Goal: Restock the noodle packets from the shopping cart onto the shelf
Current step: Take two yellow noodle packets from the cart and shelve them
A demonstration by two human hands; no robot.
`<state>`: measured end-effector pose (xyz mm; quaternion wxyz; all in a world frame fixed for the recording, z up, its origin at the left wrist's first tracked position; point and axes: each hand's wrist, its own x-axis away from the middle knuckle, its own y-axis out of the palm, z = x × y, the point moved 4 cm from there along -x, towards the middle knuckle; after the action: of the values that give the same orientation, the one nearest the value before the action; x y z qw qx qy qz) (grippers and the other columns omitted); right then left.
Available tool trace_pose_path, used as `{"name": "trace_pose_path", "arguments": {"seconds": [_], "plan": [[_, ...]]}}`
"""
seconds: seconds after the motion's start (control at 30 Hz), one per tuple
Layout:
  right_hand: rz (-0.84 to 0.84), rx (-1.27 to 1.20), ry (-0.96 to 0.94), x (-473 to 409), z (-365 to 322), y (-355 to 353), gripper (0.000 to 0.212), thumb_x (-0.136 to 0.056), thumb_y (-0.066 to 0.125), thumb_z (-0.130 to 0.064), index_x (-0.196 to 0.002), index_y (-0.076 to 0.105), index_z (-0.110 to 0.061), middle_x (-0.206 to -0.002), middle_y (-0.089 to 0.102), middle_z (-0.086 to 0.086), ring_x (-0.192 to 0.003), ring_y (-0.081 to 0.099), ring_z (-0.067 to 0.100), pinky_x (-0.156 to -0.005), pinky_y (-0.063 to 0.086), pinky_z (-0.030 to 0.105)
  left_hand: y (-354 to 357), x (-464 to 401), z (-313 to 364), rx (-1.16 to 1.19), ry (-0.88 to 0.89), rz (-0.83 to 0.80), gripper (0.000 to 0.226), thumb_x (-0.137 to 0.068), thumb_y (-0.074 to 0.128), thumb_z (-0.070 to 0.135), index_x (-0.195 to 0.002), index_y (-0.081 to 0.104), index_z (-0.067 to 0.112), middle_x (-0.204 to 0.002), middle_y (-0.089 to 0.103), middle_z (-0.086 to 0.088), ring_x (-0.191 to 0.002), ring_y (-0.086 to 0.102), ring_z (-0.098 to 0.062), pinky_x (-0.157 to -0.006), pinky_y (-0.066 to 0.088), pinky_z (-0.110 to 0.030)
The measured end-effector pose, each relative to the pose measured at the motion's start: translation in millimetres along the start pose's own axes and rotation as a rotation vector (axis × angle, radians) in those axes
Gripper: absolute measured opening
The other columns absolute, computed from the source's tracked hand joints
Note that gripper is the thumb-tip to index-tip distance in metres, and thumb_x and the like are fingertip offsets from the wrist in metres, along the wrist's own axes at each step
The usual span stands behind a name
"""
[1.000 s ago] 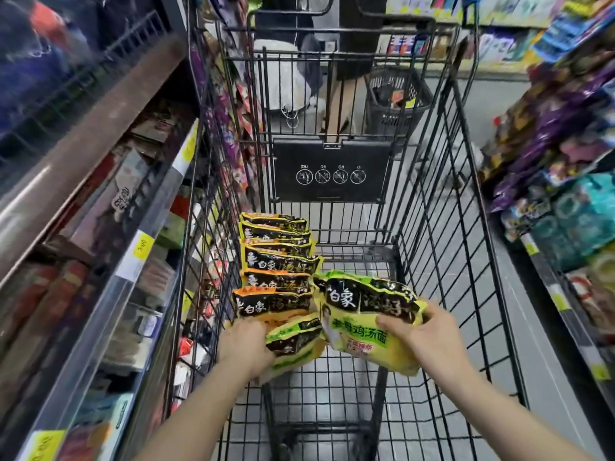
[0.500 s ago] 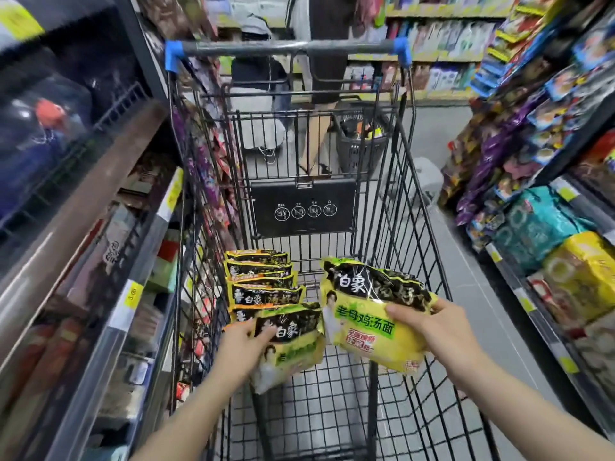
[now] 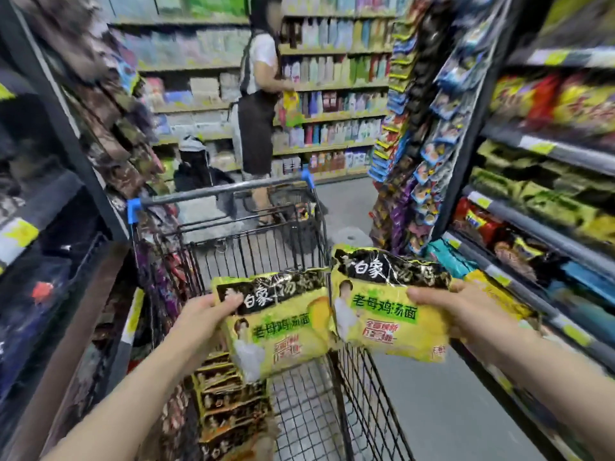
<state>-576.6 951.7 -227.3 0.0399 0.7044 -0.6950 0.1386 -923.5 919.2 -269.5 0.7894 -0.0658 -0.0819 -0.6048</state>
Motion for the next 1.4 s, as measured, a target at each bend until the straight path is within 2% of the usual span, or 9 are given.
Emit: {"name": "trace_pose_path", "arguments": {"seconds": [0.23,0.37,0.5,0.63,0.73,0.9,1.03,1.17,1.4], "plan": [[0.137,-0.102,-0.007,64,-49,-116,0.024,-0.066,0.079,-0.018,-0.079,0.062,-0.007,-0.066,0.073,0.009,-0.05,0.066,0.019,-0.054,0.049,0.026,99,7,87,0.027,0.045,-0.295,0.038,-0.079,0.063,0.019,-0.1,0.06,-0.012,-0.087,0.071,-0.018,-0.067,0.067,-0.022,-0.062,0.049,-0.032],[0.244,-0.065,0.008,118,-56,-199,0.067,-0.05,0.087,-0.032,-0.103,0.06,0.0,-0.088,0.074,0.017,-0.073,0.071,0.029,-0.067,0.058,0.039,190,27,110,0.022,0.049,-0.482,0.02,-0.09,0.053,0.008,-0.096,0.063,-0.008,-0.086,0.073,-0.018,-0.064,0.069,-0.021,-0.055,0.055,-0.028],[0.462,-0.105,0.014,199,-49,-285,0.047,-0.066,0.081,-0.022,-0.098,0.054,-0.002,-0.085,0.071,0.017,-0.066,0.068,0.027,-0.053,0.054,0.032,290,71,127,-0.014,0.056,-0.67,0.019,-0.09,0.053,0.007,-0.096,0.066,-0.006,-0.092,0.072,-0.022,-0.069,0.071,-0.027,-0.055,0.057,-0.031],[0.649,-0.145,0.045,303,-31,-360,0.072,-0.045,0.093,-0.029,-0.1,0.055,-0.002,-0.097,0.071,0.022,-0.087,0.069,0.038,-0.073,0.057,0.049,387,140,136,-0.035,0.029,-0.854,0.022,-0.087,0.056,0.009,-0.098,0.065,-0.008,-0.099,0.069,-0.027,-0.083,0.069,-0.036,-0.073,0.057,-0.044],[0.789,-0.172,0.086,394,-14,-402,0.084,-0.036,0.092,-0.033,-0.102,0.054,0.003,-0.095,0.071,0.021,-0.076,0.068,0.031,-0.064,0.057,0.039,455,205,139,-0.042,0.045,-0.977,0.024,-0.086,0.058,0.009,-0.099,0.065,-0.01,-0.101,0.068,-0.027,-0.089,0.066,-0.038,-0.083,0.052,-0.049],[0.961,-0.261,0.124,552,35,-464,0.113,-0.013,0.096,-0.039,-0.11,0.062,0.007,-0.102,0.07,0.027,-0.1,0.065,0.045,-0.086,0.05,0.061,559,336,128,-0.06,0.051,-1.217,0.018,-0.088,0.058,0.014,-0.09,0.065,-0.002,-0.084,0.069,-0.018,-0.065,0.063,-0.025,-0.059,0.049,-0.033],[1.116,-0.272,0.159,665,61,-489,0.095,-0.031,0.094,-0.032,-0.112,0.063,0.008,-0.103,0.07,0.027,-0.092,0.067,0.039,-0.084,0.053,0.057,626,444,113,-0.057,0.068,-1.389,0.024,-0.084,0.061,0.017,-0.094,0.063,-0.004,-0.089,0.067,-0.021,-0.071,0.062,-0.026,-0.061,0.049,-0.032],[1.229,-0.282,0.163,755,88,-508,0.098,-0.021,0.095,-0.037,-0.105,0.065,0.004,-0.087,0.074,0.019,-0.065,0.071,0.026,-0.059,0.057,0.034,677,539,99,-0.033,0.041,-1.519,0.013,-0.088,0.058,0.014,-0.084,0.061,0.002,-0.065,0.063,-0.009,-0.046,0.056,-0.015,-0.048,0.044,-0.025],[1.374,-0.312,0.148,854,119,-536,0.112,-0.013,0.095,-0.042,-0.11,0.063,0.003,-0.098,0.072,0.022,-0.087,0.07,0.036,-0.09,0.05,0.058,726,659,86,-0.057,0.047,-1.691,0.016,-0.09,0.056,0.013,-0.08,0.059,0.001,-0.056,0.059,-0.008,-0.042,0.054,-0.017,-0.047,0.044,-0.026]]}}
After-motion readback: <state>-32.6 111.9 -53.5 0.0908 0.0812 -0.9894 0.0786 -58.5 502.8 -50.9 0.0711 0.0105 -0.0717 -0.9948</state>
